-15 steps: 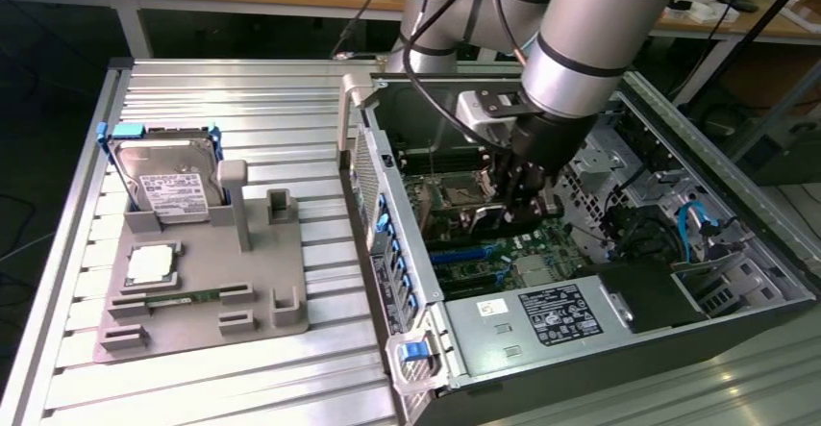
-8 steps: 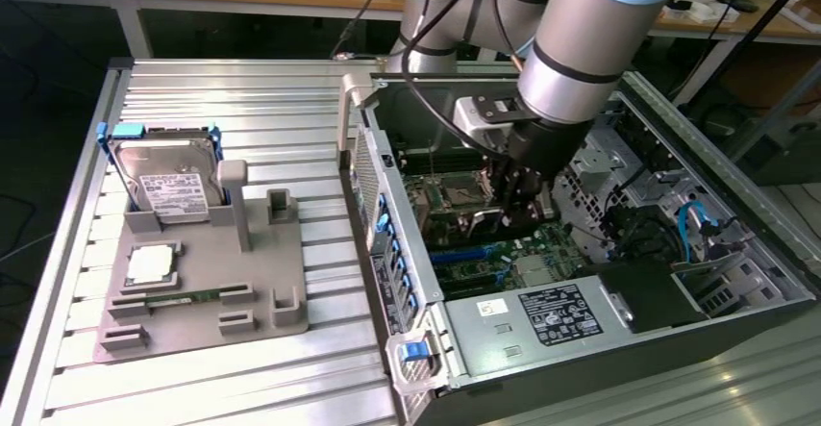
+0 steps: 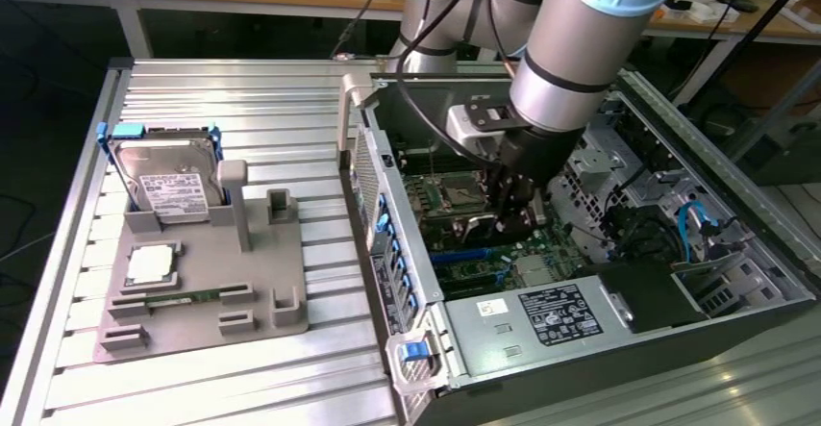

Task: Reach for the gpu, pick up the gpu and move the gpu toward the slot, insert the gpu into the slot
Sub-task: 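Insert the gpu into the slot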

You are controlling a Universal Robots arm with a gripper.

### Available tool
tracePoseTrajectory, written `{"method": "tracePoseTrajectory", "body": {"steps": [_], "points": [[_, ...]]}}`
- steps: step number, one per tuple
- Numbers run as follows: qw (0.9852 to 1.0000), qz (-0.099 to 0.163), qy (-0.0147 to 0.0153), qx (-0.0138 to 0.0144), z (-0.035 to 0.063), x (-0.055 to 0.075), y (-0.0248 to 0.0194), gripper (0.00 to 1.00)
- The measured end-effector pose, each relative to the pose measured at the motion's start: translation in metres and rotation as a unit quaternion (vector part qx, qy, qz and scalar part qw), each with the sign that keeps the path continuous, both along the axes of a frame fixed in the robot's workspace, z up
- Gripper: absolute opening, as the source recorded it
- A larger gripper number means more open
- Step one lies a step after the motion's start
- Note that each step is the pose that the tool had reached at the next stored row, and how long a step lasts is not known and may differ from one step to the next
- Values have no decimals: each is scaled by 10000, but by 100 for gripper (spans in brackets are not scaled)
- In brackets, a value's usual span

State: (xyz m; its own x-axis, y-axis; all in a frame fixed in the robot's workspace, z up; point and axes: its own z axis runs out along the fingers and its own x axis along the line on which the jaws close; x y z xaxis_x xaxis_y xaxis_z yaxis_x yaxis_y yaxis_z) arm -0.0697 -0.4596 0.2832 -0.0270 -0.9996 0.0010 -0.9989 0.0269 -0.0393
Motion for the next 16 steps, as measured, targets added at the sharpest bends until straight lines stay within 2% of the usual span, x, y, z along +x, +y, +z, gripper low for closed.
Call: {"method": "tracePoseTrajectory", "body": {"steps": [16], "points": [[10000, -20, 0, 0, -168, -45, 0, 27]]}}
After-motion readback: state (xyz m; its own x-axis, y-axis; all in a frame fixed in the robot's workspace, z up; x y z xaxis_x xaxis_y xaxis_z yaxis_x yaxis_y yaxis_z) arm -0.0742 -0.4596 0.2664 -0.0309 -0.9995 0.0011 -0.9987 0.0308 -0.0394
